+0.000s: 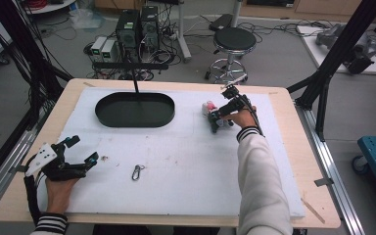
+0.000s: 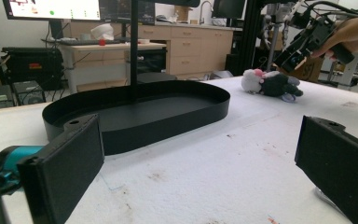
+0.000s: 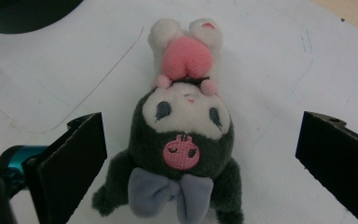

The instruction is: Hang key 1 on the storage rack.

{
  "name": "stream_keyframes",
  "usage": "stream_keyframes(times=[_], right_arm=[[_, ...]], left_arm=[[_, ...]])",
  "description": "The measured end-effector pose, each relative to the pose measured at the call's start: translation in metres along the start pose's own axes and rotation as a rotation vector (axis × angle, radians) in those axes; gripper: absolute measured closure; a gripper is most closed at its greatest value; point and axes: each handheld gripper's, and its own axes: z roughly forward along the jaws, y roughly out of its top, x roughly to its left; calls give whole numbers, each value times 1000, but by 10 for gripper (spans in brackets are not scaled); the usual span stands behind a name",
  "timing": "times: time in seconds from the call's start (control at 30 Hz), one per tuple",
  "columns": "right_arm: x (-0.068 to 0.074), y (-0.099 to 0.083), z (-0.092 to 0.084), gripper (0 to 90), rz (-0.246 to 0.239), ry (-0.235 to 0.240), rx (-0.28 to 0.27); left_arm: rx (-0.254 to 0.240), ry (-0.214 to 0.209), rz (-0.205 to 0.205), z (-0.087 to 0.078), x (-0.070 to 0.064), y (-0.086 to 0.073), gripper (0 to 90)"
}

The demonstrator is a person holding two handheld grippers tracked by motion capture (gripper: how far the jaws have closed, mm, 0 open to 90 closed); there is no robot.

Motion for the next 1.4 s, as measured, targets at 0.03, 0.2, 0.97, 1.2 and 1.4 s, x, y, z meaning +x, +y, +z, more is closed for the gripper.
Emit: stream_keyframes(times=[0.03,0.2,0.97,1.2,1.4], right_arm=[[1,0,1,10,3,0,4],[1,0,9,10,5,2,19],[4,-3,28,121,18,38,97],[6,-2,30,244,9,46,100],[5,-1,29,325,18,33,105]], left_arm=[[0,0,0,0,0,0,17],[3,0,2,0,0,0,17],[2,-1,4,0,0,0,17],[2,-1,3,0,0,0,17],[2,-1,3,0,0,0,17]])
